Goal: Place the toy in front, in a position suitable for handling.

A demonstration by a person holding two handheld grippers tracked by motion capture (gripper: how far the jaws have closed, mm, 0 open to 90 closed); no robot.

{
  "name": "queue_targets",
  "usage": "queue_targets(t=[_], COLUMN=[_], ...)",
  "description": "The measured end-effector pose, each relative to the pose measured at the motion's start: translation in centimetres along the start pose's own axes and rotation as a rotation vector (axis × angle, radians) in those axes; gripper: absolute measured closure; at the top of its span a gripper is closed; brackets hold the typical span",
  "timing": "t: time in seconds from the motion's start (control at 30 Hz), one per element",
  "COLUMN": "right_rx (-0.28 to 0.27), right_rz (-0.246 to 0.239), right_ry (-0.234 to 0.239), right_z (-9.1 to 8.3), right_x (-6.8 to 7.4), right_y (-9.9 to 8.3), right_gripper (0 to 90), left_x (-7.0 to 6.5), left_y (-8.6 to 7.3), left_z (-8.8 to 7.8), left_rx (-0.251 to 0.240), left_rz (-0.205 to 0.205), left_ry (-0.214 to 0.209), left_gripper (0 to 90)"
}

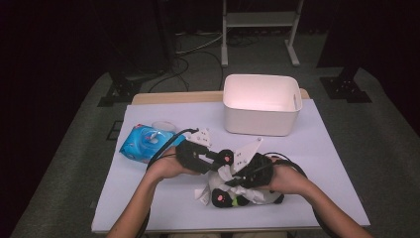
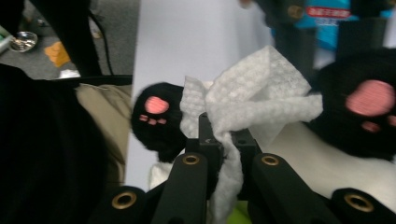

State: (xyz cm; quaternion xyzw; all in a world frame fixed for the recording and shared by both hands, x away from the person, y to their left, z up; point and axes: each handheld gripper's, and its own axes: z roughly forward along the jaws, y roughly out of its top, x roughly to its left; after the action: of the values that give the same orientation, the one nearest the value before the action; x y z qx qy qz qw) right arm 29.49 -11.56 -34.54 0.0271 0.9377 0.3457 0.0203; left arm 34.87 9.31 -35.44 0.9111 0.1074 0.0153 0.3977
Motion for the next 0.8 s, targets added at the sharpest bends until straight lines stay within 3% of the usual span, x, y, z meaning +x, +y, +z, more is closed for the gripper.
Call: queue_targets(t=[0.17,0.4,0.5,0.53,0.57,0.63,0.7,0.8], right_rx=[-0.016,-0.029,-0.017,-0.01,-0.002,-0.012,-0.005,0.007], right_rz=[-0.023,-0.047,-0.043,-0.043,-0.049,-0.038,-0.037,-0.025], right_ry=[0.062,0.104,0.094,0.076,0.022,0.013,-0.035,-0.045], right_z=[0.7,1.6,1.2,0.9,0.2,-0.1,-0.6,-0.7], right_x=[1.2,1.8,1.7,1.6,1.2,0.8,-0.2,-0.8], right_y=[1.0,1.6,1.2,1.1,0.8,0.7,0.5,0.4], right_gripper=[86.1,86.0,86.0,85.4,85.4,85.4,85.5,85.5], left_x=[0.4,0.4,0.4,0.4,0.4,0.3,0.2,0.1], left_y=[0.1,0.0,0.0,0.0,0.1,0.1,0.2,0.2], left_z=[0.2,0.2,0.2,0.2,0.2,0.2,0.2,0.2], left_rx=[0.002,-0.009,0.001,0.002,-0.001,0.001,0.0,0.017], left_rz=[-0.009,-0.021,-0.01,-0.008,-0.007,-0.003,0.002,0.016], left_ry=[-0.008,-0.015,-0.01,-0.009,-0.009,-0.01,-0.012,-0.005], left_gripper=[57.7,57.6,57.6,57.6,57.5,57.5,57.6,57.6])
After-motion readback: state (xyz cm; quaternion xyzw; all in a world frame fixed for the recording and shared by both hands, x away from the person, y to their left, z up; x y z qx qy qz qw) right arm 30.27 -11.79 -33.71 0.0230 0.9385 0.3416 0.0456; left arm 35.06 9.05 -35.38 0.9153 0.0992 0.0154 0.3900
